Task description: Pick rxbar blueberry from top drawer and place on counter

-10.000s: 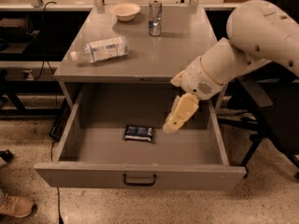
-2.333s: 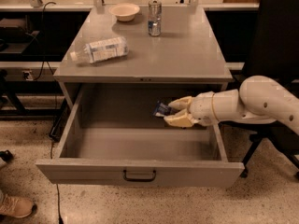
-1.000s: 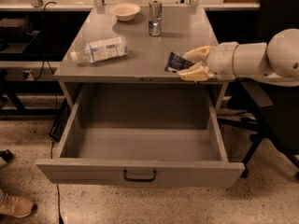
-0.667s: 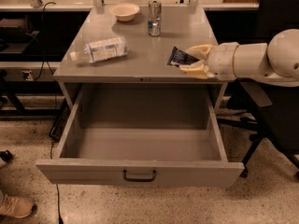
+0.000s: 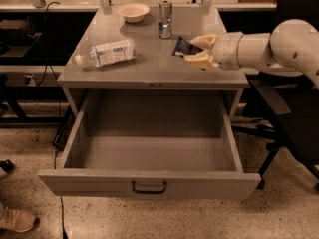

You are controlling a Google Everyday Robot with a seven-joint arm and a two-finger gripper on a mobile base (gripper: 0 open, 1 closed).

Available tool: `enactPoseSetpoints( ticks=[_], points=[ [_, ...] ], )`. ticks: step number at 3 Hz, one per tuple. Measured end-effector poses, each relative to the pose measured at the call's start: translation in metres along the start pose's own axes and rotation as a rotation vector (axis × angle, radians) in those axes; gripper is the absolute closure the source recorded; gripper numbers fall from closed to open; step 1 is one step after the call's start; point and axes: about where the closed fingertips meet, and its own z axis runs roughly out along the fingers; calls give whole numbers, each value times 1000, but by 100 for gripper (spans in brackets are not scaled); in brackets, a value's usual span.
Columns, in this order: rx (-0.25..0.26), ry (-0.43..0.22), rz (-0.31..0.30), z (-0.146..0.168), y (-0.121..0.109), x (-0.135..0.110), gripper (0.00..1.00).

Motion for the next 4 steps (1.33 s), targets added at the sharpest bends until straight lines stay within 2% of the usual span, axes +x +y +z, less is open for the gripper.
enactPoseSetpoints(
  ticks=[1, 2, 4],
  points=[
    [-5, -1, 5, 34, -26, 4, 84],
    [-15, 5, 17, 73, -47, 8, 52],
    [-24, 15, 33, 101, -57, 14, 5]
  ],
)
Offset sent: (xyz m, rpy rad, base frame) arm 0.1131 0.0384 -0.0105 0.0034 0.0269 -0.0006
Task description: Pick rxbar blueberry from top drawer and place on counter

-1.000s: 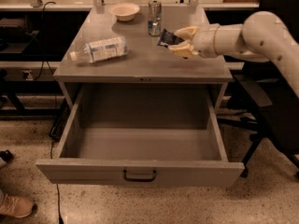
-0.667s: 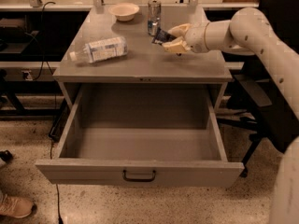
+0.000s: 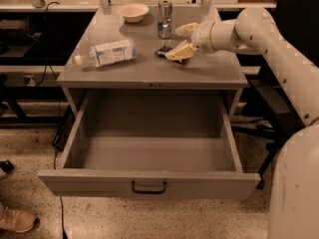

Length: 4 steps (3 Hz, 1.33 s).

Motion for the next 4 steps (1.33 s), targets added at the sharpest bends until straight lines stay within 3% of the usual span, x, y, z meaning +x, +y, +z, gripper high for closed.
enactPoseSetpoints(
  ticks=[2, 3, 4],
  points=[
    [20, 4, 19, -4, -11, 4, 0],
    [101, 38, 25, -42, -23, 2, 0],
    [235, 81, 36, -107, -34, -1, 0]
  ],
)
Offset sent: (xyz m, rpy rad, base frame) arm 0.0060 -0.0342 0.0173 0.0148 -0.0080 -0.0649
